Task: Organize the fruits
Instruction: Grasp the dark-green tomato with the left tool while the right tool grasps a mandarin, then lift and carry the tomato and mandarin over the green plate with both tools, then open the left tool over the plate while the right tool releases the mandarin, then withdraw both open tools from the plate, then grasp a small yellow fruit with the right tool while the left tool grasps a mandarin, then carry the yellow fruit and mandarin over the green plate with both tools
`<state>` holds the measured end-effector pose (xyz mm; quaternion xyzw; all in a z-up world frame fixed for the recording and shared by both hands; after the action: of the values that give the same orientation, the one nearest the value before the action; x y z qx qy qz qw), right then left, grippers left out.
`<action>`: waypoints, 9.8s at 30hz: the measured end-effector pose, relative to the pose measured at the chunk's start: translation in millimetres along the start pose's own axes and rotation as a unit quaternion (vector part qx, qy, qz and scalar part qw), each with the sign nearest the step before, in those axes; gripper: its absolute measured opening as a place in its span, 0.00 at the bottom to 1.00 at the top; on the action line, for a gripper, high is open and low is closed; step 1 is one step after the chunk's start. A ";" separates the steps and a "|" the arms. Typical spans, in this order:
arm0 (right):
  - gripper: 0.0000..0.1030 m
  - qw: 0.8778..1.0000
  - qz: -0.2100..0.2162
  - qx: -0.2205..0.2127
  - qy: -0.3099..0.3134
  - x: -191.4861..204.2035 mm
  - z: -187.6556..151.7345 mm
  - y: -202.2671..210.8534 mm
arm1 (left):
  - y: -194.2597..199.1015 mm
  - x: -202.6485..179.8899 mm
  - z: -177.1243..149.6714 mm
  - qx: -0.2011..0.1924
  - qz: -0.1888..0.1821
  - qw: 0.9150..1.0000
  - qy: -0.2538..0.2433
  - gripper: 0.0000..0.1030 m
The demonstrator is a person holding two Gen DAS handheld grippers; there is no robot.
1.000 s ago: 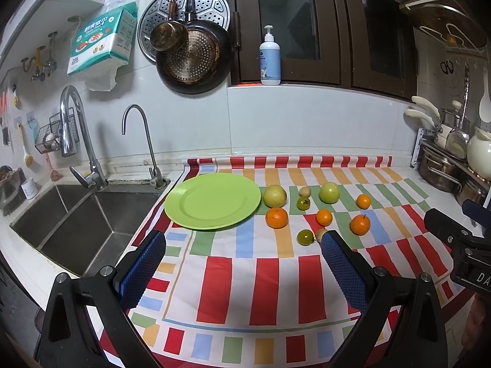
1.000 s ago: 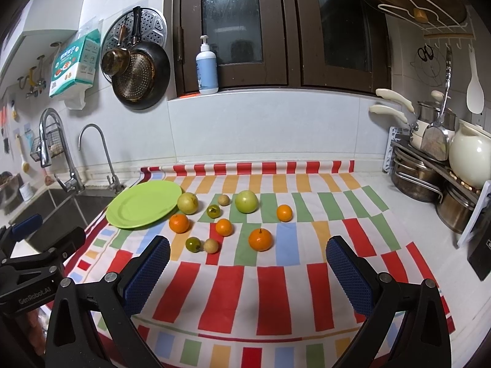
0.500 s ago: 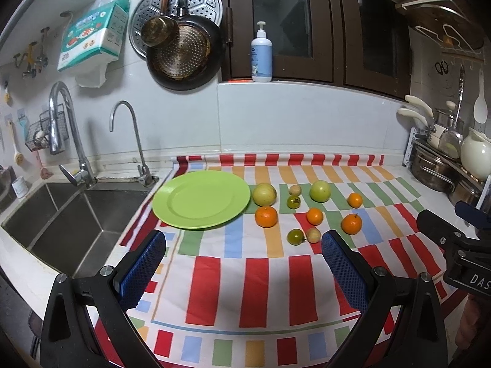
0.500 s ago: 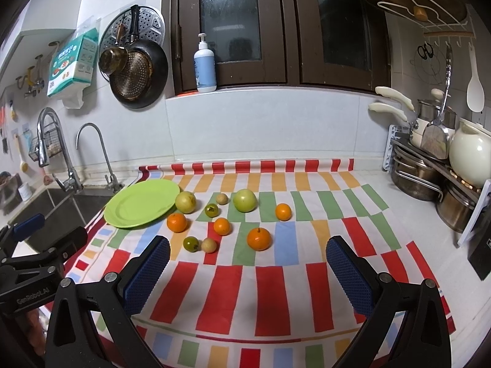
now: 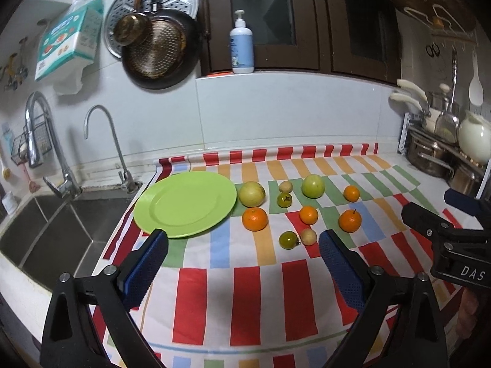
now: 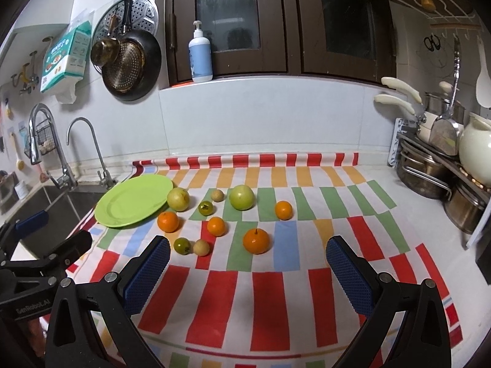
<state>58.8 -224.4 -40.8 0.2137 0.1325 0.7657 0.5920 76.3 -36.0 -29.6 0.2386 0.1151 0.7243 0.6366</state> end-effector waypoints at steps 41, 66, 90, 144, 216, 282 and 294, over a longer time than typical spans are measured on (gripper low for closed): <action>0.64 0.985 0.039 0.158 -0.051 -62.6 -31.4 -156.9 | -144.7 -93.8 -32.5 0.132 -0.093 0.980 -0.119 0.46; 0.42 0.987 0.044 0.152 -0.026 -55.8 -26.7 -155.8 | -143.6 -86.8 -25.7 0.138 -0.106 0.981 -0.088 0.27; 0.42 0.993 0.072 0.094 0.012 20.6 0.1 -96.0 | -77.5 -17.9 5.3 0.080 -0.093 0.991 -0.052 0.27; 0.42 0.981 0.085 0.170 0.037 142.7 59.6 -349.4 | -309.5 105.8 38.2 0.117 -0.106 0.985 -0.073 0.27; 0.65 0.998 0.023 0.010 0.050 49.3 44.8 -81.5 | -69.1 34.5 41.0 -0.006 -0.065 0.997 -0.035 0.77; 0.26 0.988 0.075 0.134 -0.030 24.5 -23.5 -177.9 | -169.5 -42.4 -5.1 0.089 -0.143 0.974 -0.150 0.41; 0.26 0.991 0.091 0.095 -0.002 44.0 1.0 -155.3 | -138.8 -13.3 15.0 0.062 -0.115 0.986 -0.105 0.41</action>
<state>182.2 -141.1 -103.2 0.2818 0.1834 0.7998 0.4972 205.0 -28.5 -84.7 0.3374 0.1191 0.6088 0.7081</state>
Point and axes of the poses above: each gripper's, at about its wrist camera, not at the fingertips, and y roughly against the way its jaws point, x to its left, z to its top, the point moved 5 cm from there along -y, roughly the way its jaws point, and after that the axes turned 15 degrees about z, right-handed, at the moved point
